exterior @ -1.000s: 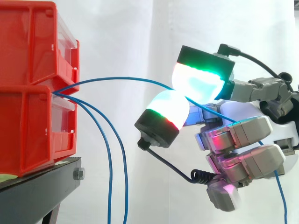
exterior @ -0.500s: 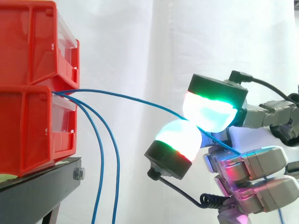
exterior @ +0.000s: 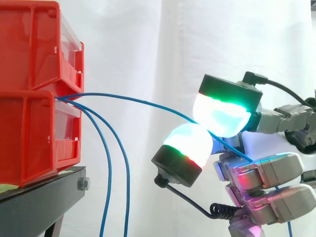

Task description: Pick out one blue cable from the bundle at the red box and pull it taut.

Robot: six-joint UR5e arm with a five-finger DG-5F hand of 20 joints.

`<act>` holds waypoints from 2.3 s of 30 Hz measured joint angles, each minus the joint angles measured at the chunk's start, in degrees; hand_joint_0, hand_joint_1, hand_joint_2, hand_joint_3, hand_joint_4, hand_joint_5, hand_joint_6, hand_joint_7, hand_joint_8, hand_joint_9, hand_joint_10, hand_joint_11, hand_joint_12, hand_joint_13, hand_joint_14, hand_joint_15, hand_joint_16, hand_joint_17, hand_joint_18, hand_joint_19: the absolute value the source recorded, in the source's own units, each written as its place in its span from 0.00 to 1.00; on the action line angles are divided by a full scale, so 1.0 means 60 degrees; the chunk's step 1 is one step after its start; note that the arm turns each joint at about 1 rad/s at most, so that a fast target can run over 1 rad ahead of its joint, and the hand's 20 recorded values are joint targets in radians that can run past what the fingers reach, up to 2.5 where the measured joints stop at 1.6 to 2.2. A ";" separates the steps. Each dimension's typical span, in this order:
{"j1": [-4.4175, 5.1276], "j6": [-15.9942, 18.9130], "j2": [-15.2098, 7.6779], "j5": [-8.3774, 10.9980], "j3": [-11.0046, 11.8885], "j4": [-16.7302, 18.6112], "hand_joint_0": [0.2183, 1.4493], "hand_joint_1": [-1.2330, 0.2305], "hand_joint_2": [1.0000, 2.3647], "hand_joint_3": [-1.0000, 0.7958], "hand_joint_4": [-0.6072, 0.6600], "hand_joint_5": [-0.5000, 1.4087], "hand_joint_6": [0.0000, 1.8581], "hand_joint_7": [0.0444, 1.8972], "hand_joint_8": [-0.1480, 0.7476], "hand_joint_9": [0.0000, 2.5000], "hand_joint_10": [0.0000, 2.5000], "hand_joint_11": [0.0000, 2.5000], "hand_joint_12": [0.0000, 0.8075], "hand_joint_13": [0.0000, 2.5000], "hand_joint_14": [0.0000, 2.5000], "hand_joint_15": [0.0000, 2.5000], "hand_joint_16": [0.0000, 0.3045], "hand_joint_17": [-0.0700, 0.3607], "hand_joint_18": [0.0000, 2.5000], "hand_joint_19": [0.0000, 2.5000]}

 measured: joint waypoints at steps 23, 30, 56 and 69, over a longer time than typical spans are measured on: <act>-0.0001 -0.0085 -0.0004 0.0001 -0.0005 0.0373 0.42 0.33 0.01 0.41 0.29 0.19 0.54 0.42 0.38 0.58 0.01 0.51 0.37 0.56 0.01 0.45 0.12 0.35 0.35 0.31; 0.0000 -0.0089 -0.0004 0.0012 -0.0008 0.0496 0.42 0.33 0.01 0.41 0.29 0.19 0.54 0.42 0.38 0.58 0.01 0.51 0.37 0.56 0.01 0.45 0.12 0.35 0.35 0.31; 0.0001 -0.0089 -0.0007 0.0013 -0.0009 0.0511 0.42 0.33 0.01 0.41 0.29 0.19 0.54 0.42 0.37 0.58 0.01 0.51 0.37 0.56 0.01 0.44 0.11 0.34 0.36 0.32; 0.0001 -0.0089 -0.0006 0.0013 -0.0008 0.0510 0.42 0.33 0.01 0.41 0.29 0.19 0.54 0.42 0.38 0.57 0.01 0.50 0.36 0.55 0.01 0.44 0.11 0.34 0.36 0.32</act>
